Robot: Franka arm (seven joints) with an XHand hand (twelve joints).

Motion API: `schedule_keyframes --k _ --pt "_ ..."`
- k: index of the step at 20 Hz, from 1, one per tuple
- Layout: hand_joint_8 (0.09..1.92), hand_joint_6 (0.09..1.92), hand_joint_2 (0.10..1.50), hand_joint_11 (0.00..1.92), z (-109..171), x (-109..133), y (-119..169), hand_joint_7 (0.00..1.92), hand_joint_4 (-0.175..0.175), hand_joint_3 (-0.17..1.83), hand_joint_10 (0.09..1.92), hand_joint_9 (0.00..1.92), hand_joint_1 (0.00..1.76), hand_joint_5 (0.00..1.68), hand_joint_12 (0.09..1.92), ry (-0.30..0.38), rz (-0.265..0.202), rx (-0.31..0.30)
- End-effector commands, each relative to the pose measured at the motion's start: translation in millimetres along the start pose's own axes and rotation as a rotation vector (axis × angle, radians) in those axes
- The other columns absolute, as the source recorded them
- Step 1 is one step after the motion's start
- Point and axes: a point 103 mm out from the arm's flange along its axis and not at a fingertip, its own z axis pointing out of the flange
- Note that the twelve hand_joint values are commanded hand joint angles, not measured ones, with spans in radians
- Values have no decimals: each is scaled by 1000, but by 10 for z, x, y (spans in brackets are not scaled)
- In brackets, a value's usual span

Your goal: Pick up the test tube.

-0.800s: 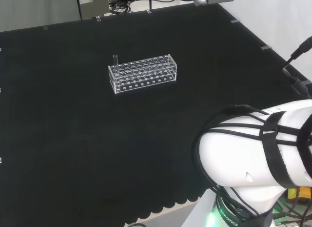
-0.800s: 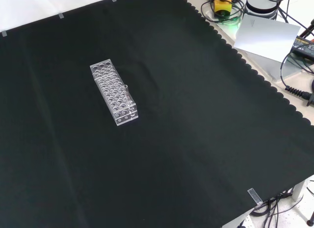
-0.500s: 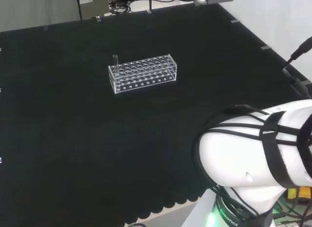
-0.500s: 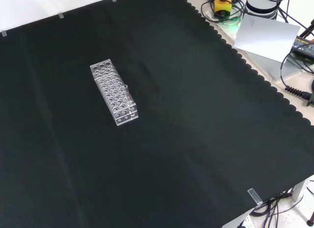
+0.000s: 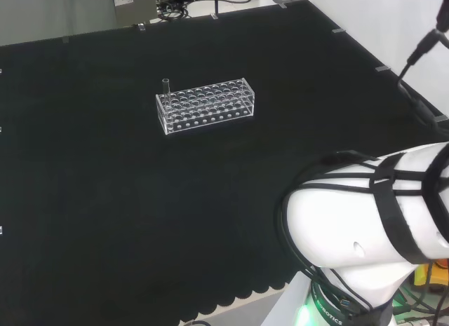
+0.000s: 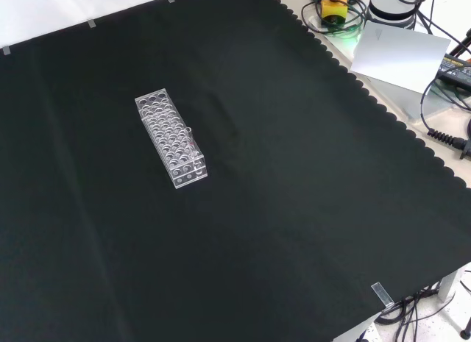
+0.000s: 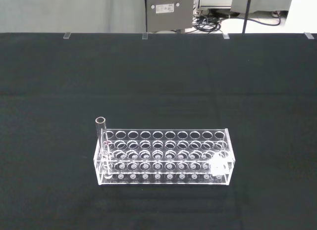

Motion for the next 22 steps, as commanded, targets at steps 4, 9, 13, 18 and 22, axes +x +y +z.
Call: schedule_keyframes --k 4,9,13,18,22 --pt "87 87 919 0 139 135 585 18 -3 250 87 0 405 0 504 9 -51 68" --pt "87 87 932 0 225 210 898 65 -6 210 87 34 417 0 759 29 -91 77" --pt "87 87 937 0 332 260 1115 82 -9 195 87 48 423 0 899 10 -110 100" --pt "90 87 939 0 511 339 1336 85 -10 192 87 49 425 0 919 -20 -129 146" --pt "93 87 939 0 659 413 1478 86 -10 191 87 49 426 0 921 -40 -147 180"
